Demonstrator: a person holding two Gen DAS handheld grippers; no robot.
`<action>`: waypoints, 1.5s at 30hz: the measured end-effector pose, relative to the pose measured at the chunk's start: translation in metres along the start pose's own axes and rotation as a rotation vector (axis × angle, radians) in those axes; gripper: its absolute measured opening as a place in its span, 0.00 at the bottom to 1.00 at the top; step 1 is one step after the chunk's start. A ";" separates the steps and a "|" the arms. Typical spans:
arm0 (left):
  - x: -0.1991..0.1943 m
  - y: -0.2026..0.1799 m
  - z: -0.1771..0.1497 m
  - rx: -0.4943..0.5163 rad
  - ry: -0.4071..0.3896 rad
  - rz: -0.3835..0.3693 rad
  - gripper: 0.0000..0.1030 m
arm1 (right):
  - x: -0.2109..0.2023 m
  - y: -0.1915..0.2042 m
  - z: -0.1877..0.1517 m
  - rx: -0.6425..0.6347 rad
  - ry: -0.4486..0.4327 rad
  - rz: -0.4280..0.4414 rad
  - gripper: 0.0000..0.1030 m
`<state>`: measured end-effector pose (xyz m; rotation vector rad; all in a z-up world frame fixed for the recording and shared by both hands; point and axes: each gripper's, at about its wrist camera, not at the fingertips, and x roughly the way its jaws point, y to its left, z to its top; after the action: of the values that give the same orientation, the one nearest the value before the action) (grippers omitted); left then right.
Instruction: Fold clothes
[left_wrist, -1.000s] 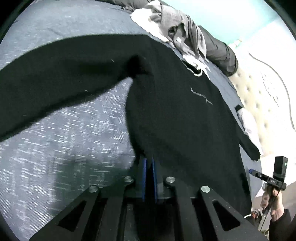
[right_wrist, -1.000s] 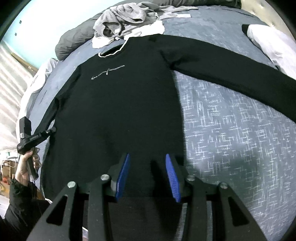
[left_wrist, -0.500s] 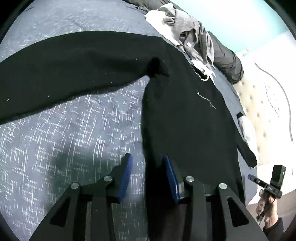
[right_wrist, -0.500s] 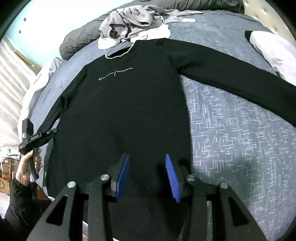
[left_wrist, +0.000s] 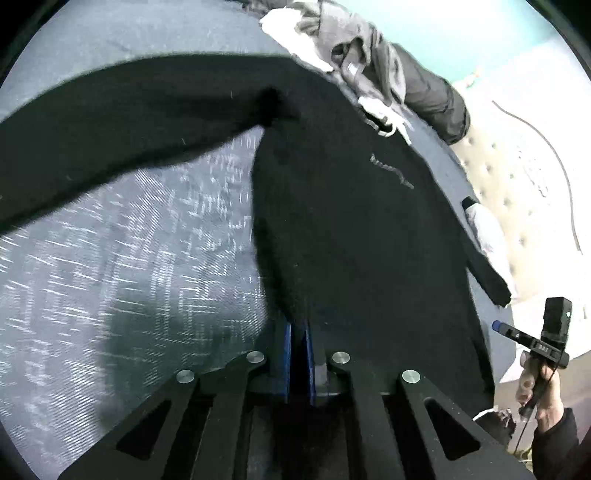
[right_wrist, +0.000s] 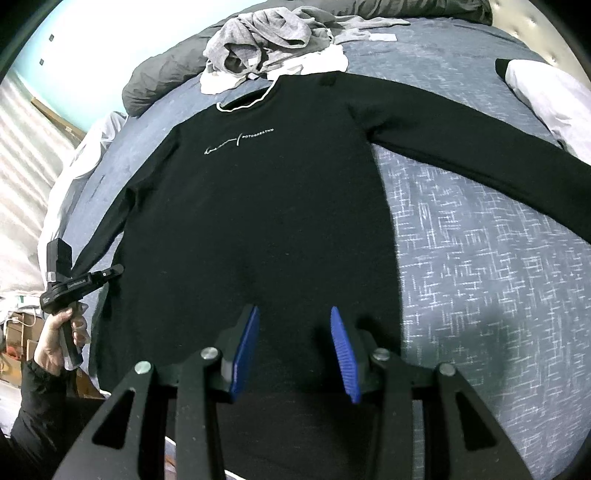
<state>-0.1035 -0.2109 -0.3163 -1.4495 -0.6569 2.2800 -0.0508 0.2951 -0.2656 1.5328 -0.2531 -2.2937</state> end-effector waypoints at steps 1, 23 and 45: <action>-0.007 0.004 0.000 -0.013 -0.014 -0.015 0.06 | -0.001 0.001 0.000 -0.003 -0.003 0.001 0.40; 0.000 0.022 -0.009 -0.062 0.033 -0.012 0.06 | 0.002 -0.018 -0.006 0.049 0.019 -0.026 0.40; -0.024 -0.007 0.019 0.061 -0.162 0.204 0.35 | -0.133 -0.237 0.025 0.435 -0.329 -0.327 0.60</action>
<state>-0.1104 -0.2219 -0.2877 -1.3697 -0.4999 2.5712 -0.0768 0.5633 -0.2242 1.4597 -0.6708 -2.8987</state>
